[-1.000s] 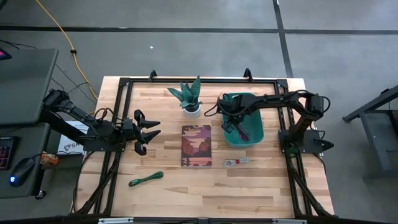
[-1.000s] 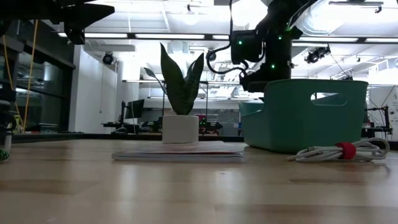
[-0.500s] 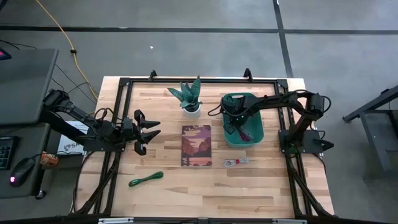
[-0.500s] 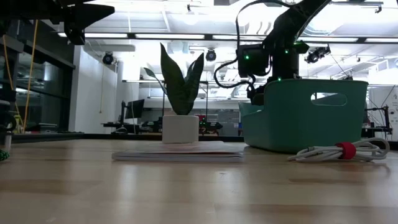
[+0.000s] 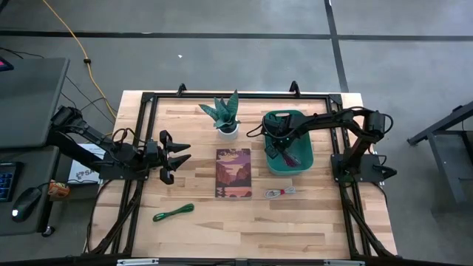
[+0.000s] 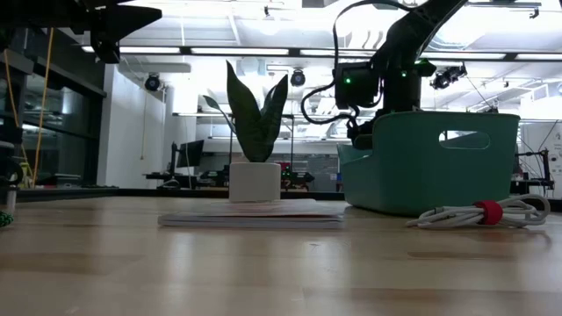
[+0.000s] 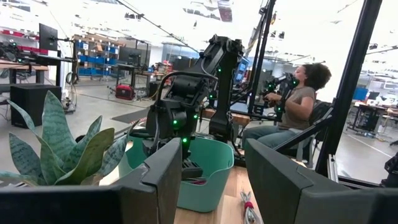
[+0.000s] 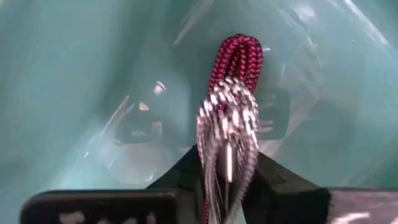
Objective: Pick and place USB-C Cables
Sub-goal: Put the white stripe charger cable into the green bin, then put the green charger cable into the green bin
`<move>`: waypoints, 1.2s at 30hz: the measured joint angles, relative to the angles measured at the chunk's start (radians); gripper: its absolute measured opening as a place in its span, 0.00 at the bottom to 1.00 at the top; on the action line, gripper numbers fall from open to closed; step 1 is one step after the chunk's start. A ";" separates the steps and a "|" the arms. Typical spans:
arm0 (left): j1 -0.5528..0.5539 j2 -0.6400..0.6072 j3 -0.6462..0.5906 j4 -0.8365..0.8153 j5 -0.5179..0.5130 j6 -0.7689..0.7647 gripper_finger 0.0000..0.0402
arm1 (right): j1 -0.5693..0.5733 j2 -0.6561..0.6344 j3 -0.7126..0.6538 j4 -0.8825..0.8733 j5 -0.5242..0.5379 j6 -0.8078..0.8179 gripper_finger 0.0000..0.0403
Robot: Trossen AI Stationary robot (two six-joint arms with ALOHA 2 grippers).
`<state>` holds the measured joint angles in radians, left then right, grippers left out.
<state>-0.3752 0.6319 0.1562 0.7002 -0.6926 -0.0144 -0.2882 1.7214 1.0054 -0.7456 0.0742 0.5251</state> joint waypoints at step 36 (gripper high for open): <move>0.000 0.000 0.001 0.000 0.000 0.017 0.39 | 0.112 -0.423 0.061 -0.145 0.240 -0.052 0.55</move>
<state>-0.3756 0.6319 0.1570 0.7002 -0.6922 0.0022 -0.1760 1.2984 1.0663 -0.8902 0.3140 0.4732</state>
